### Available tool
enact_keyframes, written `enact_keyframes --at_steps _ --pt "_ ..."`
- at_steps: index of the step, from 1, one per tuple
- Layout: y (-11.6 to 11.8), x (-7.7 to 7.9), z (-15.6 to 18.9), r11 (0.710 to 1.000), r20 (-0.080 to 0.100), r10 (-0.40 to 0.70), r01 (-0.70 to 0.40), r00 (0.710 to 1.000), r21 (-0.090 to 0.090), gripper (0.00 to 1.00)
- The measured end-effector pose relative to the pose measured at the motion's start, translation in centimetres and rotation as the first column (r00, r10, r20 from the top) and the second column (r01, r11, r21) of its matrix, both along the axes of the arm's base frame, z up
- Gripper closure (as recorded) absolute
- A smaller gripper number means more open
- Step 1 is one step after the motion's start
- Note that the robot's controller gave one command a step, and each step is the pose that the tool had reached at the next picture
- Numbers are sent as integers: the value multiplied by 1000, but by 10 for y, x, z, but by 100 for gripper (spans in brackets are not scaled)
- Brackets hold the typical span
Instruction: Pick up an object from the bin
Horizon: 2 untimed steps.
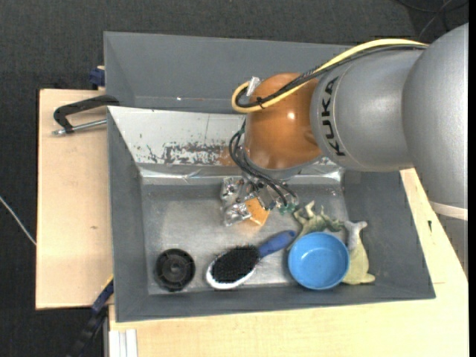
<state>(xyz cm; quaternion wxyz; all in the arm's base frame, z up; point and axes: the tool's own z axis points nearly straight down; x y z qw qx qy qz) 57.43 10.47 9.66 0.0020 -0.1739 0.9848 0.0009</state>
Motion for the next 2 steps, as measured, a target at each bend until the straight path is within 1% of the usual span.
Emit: enact_keyframes --at_steps 1,2 --pt "7 0 61 1000 8 -11 11 1000 2 100" --pt "6 -2 57 1000 1 -13 13 1000 0 0"
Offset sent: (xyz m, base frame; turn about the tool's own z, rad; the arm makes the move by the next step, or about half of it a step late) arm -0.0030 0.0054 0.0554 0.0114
